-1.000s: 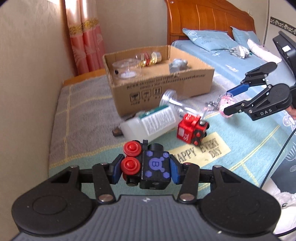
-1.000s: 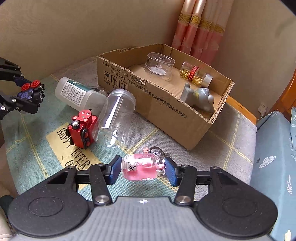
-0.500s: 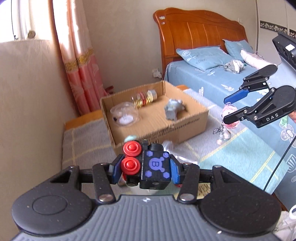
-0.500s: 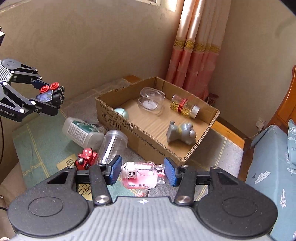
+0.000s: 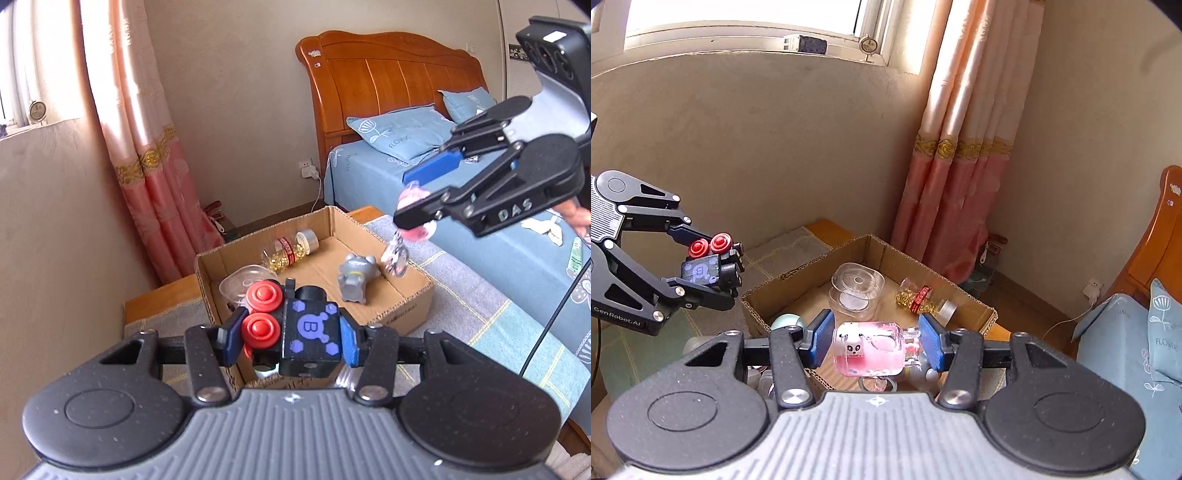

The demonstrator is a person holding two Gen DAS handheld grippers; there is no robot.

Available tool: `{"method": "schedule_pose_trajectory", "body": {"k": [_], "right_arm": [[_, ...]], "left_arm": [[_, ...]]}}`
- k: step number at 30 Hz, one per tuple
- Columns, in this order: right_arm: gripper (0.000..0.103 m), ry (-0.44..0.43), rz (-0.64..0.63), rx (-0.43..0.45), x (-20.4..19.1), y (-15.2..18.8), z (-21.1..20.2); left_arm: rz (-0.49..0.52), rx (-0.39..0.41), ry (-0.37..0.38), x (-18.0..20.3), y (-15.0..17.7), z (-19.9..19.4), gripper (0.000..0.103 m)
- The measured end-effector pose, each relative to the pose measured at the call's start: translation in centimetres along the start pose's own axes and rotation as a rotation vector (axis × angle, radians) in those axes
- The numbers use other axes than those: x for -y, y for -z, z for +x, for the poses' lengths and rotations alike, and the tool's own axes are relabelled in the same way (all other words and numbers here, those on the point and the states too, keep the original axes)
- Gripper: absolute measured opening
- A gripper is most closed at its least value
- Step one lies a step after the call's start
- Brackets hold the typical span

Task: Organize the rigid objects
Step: 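Lower the train into the box with the left tool while the right tool drops the pink bottle in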

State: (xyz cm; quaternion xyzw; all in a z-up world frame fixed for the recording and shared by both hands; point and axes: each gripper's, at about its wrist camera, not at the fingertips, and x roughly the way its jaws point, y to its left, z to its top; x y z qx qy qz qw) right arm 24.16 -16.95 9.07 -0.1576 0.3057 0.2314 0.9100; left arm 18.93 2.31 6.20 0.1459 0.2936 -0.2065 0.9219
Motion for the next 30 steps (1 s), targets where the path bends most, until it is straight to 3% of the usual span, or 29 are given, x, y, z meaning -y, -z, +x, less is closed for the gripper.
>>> {"method": "schedule_pose_trajectory", "body": {"k": [5,7,12,24,26,28,30], "right_arm": [[0.059,-0.007,0.065,-0.05,0.1,1.0,2.2],[0.077,-0.01,0.072,-0.041,-0.3,1.5,2.0],[0.102,0.025,0.091,-0.043,-0.5,2.4,1.1],[0.103,0.088,0.074,-0.076,-1.6,3.8,-1.7],[0.103,0.099,0.068,-0.072,-1.8,4.0,-2.1],[0.103,0.099,0.074,-0.066,-1.8,4.0,-2.4],[0.103,0.093,0.082,-0.062,-1.9,4.1,-2.5]], "left_arm": [[0.01,-0.029,-0.005,-0.8,-1.3,2.0,0.049],[0.016,-0.039,-0.005,-0.9,-1.6,2.7,0.049],[0.028,-0.069,-0.01,-1.3,-1.8,4.2,0.049],[-0.018,-0.161,0.037,-1.6,-1.7,10.2,0.05],[-0.023,-0.135,0.024,-1.6,-1.7,10.3,0.059],[-0.046,-0.102,0.01,-1.7,-1.6,9.7,0.094],[-0.06,-0.064,-0.005,-1.7,-1.5,8.8,0.098]]}}
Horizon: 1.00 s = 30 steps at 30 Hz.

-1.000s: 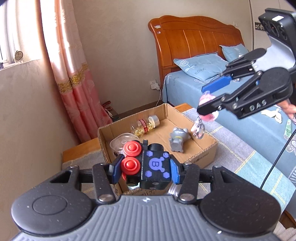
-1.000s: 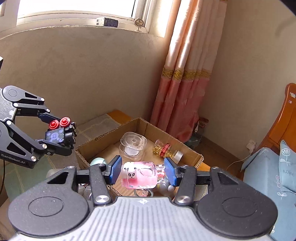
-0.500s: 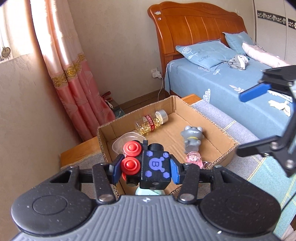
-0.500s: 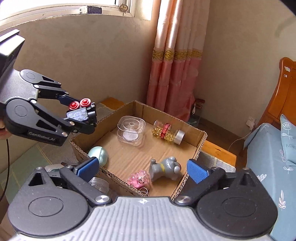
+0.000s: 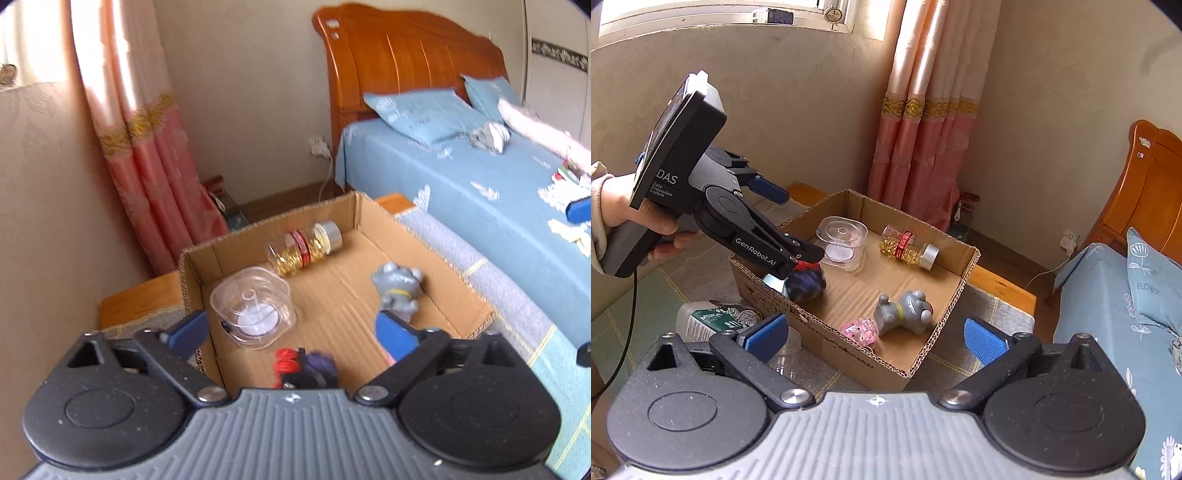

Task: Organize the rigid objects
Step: 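Lower the train into the box with the left tool while the right tool drops the pink bottle in, then move the left tool to the white medical bottle while the right tool approaches the red S.L train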

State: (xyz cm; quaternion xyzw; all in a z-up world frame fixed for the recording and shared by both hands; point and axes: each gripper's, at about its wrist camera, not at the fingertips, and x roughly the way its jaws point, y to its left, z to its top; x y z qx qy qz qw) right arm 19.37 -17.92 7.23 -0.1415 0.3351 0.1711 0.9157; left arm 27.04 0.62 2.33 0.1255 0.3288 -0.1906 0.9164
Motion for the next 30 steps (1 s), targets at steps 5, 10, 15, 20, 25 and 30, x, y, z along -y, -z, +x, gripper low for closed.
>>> {"method": "schedule_pose_trajectory", "body": {"k": [5,10,15,20,25,30], "right_arm": [[0.103,-0.004,0.018,-0.01,-0.8,0.6,0.6],[0.103,-0.018,0.057,-0.038,-1.6,1.6,1.5],[0.103,0.047,0.114,-0.043,-2.3,3.1,2.0],[0.103,0.116,0.183,-0.037,-3.5,5.8,2.3],[0.103,0.133,0.262,-0.066,-4.5,8.6,3.0],[0.103,0.118,0.298,-0.092,-4.8,9.7,3.3]], "left_arm": [[-0.013,0.015,-0.016,0.0,0.7,-1.9,0.098],[-0.036,0.023,-0.033,0.4,2.0,-3.6,0.1],[-0.065,0.021,-0.07,1.0,4.0,-4.7,0.102],[-0.153,-0.003,-0.089,1.3,6.5,-4.9,0.102],[-0.217,-0.054,-0.119,1.8,8.8,-3.7,0.102],[-0.223,-0.097,-0.148,2.2,10.0,-2.6,0.102]]}}
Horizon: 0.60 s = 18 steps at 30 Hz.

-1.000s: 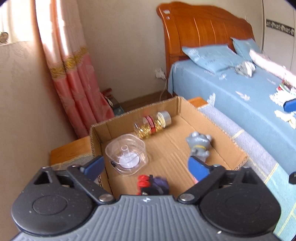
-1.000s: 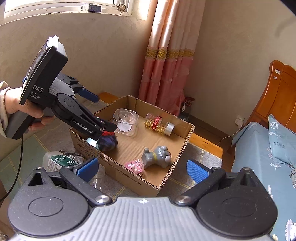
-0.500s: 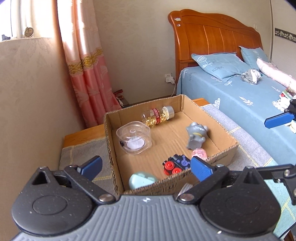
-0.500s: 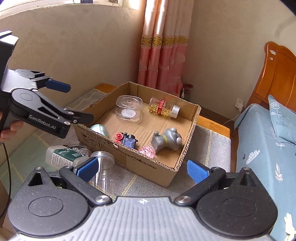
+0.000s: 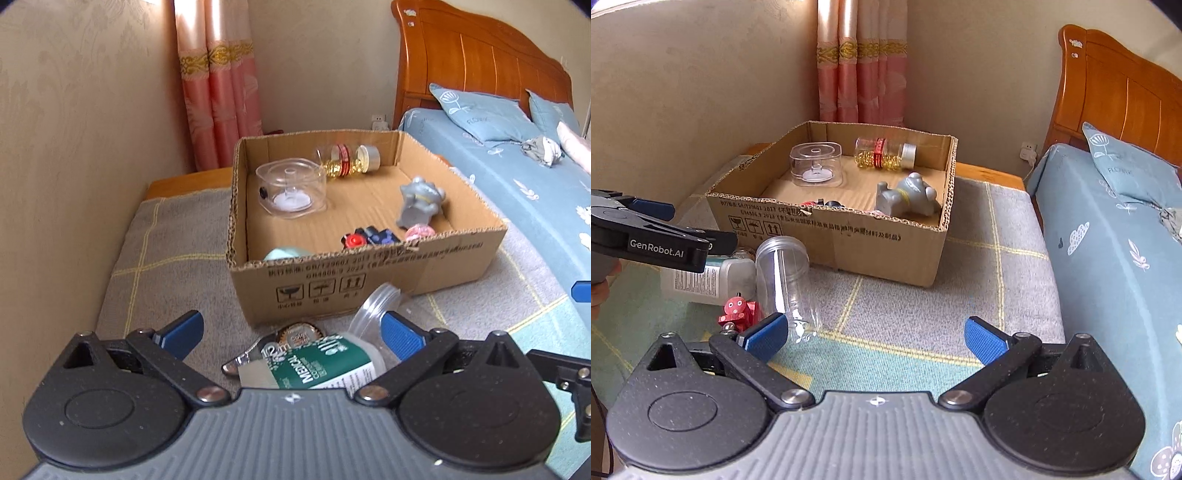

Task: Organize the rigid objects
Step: 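Move the left tool to the white medical bottle while the right tool approaches the red S.L train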

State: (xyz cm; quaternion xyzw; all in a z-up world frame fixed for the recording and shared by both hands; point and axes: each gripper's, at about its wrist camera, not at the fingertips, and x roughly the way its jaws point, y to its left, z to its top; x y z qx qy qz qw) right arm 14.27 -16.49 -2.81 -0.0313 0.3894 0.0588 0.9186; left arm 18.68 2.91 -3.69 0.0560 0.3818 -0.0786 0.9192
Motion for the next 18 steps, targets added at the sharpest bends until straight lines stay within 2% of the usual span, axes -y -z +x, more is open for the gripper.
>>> {"method": "schedule_pose_trajectory", "body": {"k": [4,9,14,18], "right_arm": [[0.103,-0.002,-0.006,-0.006,-0.3,0.0,0.2],[0.103,-0.023,-0.021,-0.015,-0.9,0.0,0.5],[0.103,-0.046,-0.027,-0.035,-1.7,0.1,1.1],[0.103,-0.065,-0.041,-0.05,-2.6,0.1,1.8]], "left_arm": [[0.027,-0.011,-0.004,0.4,0.8,0.1,0.102],[0.021,-0.025,0.029,-0.1,2.2,-0.3,0.102],[0.04,-0.034,0.009,-0.6,4.2,-1.0,0.102],[-0.003,-0.027,0.025,-2.3,5.5,-1.7,0.102]]}}
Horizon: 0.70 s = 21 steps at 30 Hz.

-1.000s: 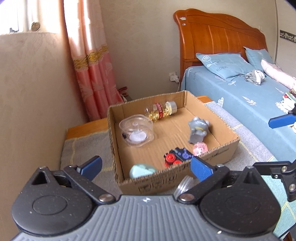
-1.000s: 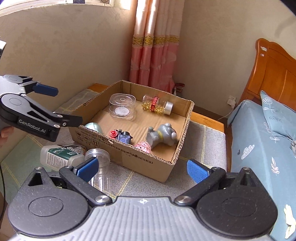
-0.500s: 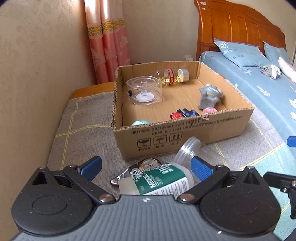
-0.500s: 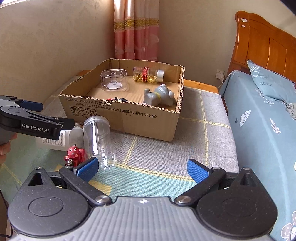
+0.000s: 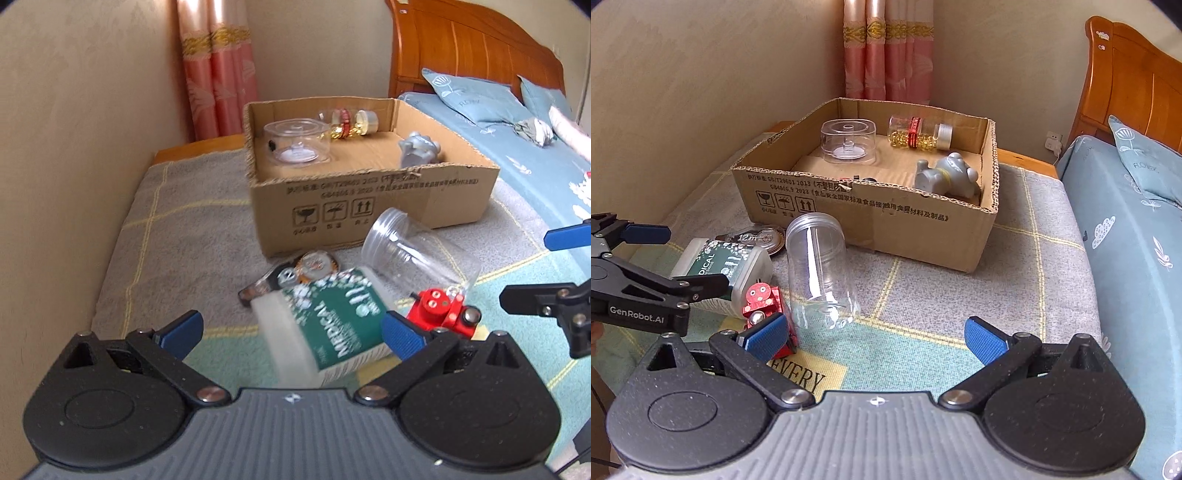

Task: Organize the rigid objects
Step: 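Move the left tool to the white medical bottle while the right tool approaches the red S.L train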

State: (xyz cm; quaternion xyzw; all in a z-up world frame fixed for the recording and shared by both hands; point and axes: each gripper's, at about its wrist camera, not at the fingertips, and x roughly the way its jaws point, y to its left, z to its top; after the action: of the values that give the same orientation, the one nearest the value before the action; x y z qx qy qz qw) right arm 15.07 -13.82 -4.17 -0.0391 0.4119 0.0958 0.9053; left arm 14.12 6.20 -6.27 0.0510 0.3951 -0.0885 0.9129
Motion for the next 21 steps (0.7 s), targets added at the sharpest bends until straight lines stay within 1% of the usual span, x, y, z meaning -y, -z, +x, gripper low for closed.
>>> {"method": "schedule_pose_trajectory", "body": {"k": [3,5,7,9,12,13,16,21], "right_arm": [[0.103,-0.012,-0.01,0.009,-0.6,-0.4,0.3],[0.103,-0.014,-0.013,0.03,-0.9,-1.0,0.5],[0.103,0.008,-0.008,0.046,-1.0,-1.8,1.1],[0.103,0.024,-0.012,0.033,-1.3,-2.3,2.0],[0.103,0.025,-0.058,0.007,-2.2,-2.3,2.7],[0.103,0.015,-0.065,0.008,-2.5,-2.1,2.6],[0.103,-0.057,-0.11,-0.01,-3.6,-1.5,1.9],[0.103,-0.112,-0.185,-0.069,-5.6,-0.1,2.0]], "left_arm": [[-0.03,-0.012,-0.017,-1.1,0.9,-0.4,0.102],[-0.034,-0.004,-0.031,-1.6,1.4,-1.0,0.102],[-0.038,0.002,-0.036,-1.9,1.6,-1.5,0.102],[-0.04,0.011,-0.036,-2.2,1.6,-1.9,0.102],[-0.036,0.027,-0.037,-2.4,1.6,-2.4,0.102],[-0.033,0.03,-0.037,-2.4,1.6,-2.6,0.102],[-0.022,0.045,-0.041,-2.5,1.4,-2.9,0.102],[-0.024,0.057,-0.044,-3.0,1.4,-3.1,0.102]]}}
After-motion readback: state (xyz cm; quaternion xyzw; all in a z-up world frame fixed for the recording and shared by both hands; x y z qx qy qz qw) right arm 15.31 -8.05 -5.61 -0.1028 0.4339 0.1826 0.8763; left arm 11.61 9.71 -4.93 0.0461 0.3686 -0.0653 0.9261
